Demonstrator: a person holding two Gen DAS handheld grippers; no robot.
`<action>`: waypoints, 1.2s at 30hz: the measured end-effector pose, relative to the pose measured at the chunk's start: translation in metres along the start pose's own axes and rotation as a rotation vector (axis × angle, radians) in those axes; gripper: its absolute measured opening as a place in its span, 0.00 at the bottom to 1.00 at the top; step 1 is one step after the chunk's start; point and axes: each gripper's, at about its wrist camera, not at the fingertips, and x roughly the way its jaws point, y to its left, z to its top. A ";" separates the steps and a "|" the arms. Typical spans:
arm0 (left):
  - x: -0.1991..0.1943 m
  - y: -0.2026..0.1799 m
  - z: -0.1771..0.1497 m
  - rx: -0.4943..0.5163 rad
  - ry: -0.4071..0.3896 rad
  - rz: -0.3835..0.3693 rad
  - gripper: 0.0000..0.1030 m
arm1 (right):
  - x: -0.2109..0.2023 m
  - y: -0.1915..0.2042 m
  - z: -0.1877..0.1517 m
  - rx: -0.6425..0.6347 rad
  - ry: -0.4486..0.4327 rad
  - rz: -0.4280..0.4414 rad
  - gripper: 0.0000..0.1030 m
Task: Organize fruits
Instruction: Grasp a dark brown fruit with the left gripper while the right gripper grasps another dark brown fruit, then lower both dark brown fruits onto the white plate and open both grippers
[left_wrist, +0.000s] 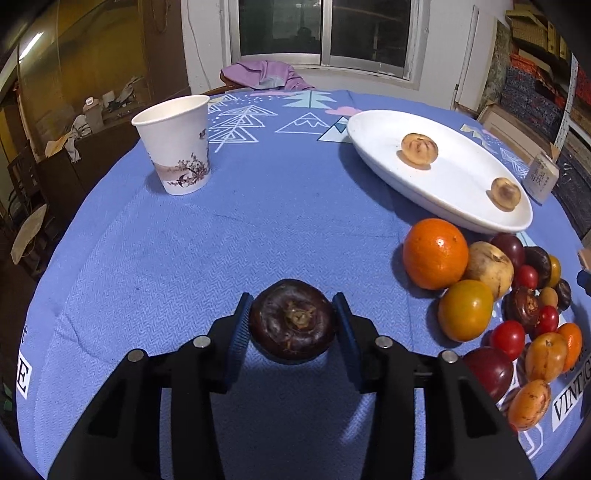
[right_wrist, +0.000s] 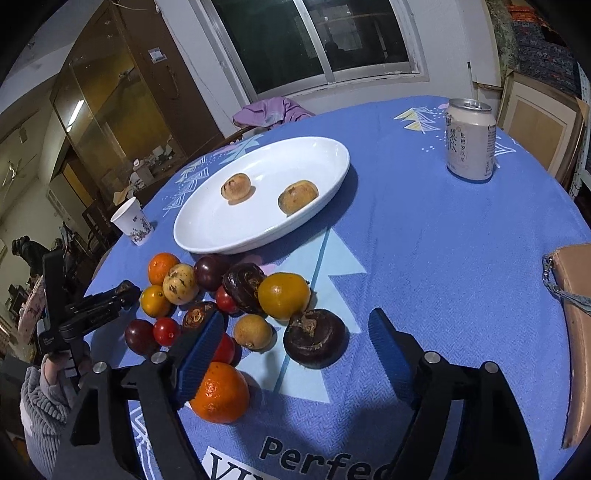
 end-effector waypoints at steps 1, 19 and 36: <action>0.000 -0.001 0.000 0.004 0.001 0.000 0.42 | 0.003 0.000 -0.001 -0.005 0.015 -0.005 0.76; 0.003 -0.007 -0.001 0.023 0.011 -0.027 0.43 | 0.023 0.012 -0.016 -0.166 0.053 -0.169 0.42; -0.004 -0.083 0.083 0.033 -0.086 -0.170 0.42 | 0.040 0.040 0.087 -0.060 -0.027 0.038 0.41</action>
